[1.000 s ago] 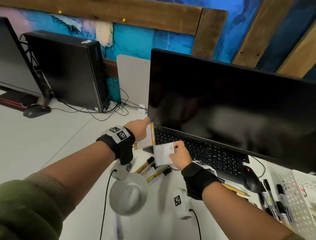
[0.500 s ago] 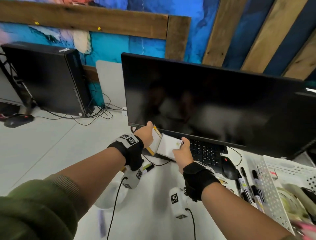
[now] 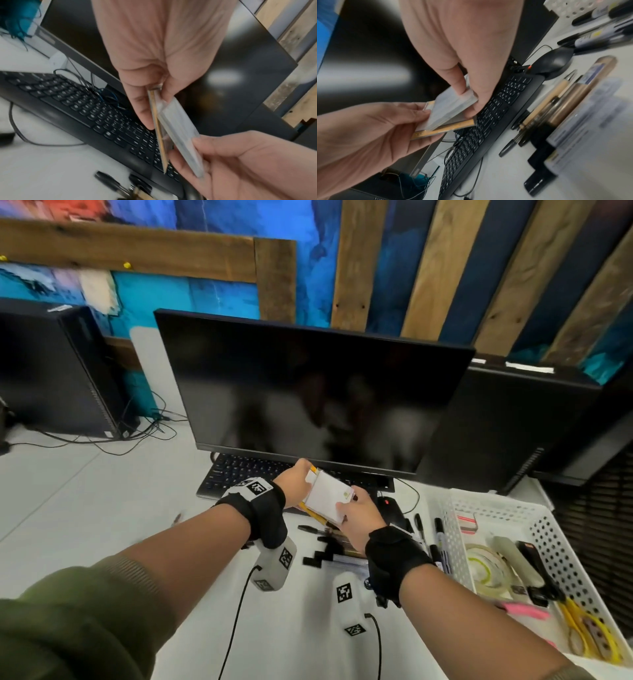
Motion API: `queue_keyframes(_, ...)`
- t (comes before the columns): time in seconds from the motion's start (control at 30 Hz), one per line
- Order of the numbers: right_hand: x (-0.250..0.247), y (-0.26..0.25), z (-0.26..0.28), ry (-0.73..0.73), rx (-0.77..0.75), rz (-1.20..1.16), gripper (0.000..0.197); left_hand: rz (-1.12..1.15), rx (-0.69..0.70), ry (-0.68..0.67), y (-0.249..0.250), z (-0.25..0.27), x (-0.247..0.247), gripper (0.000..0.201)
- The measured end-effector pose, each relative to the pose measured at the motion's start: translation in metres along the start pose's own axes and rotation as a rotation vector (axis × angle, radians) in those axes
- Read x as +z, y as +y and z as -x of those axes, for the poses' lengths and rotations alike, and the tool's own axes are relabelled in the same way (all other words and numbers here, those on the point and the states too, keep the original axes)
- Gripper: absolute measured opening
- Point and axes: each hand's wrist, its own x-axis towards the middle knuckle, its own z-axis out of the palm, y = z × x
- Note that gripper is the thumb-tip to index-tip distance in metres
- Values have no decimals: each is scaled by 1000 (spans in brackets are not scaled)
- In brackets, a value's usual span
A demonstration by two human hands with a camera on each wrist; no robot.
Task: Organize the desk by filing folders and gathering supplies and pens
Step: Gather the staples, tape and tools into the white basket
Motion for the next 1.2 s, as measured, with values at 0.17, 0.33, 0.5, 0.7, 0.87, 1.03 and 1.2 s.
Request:
queue_keyframes(0.17, -43, 2, 6, 60, -33, 44, 35, 112, 23, -33, 32, 0, 35, 36)
queue_keyframes(0.33, -92, 12, 9, 103, -46, 159, 34, 113, 45, -67, 65, -1, 70, 44)
queue_keyframes(0.5, -135, 15, 28, 82, -20, 51, 50, 133, 24, -80, 92, -6, 105, 43)
queue_keyframes(0.7, -187, 38, 17, 201, -80, 13, 51, 160, -14, -110, 124, -10, 145, 42)
queue_keyframes(0.87, -234, 31, 29, 253, -144, 42, 21, 365, -57, -158, 147, -10, 171, 41)
queue_keyframes(1.03, -290, 24, 10, 458, -136, 306, 37, 148, 44, -326, 165, -1, 191, 40)
queue_keyframes(1.2, -333, -6, 7, 512, -179, 783, 29, -40, 83, -418, 174, 0, 214, 69)
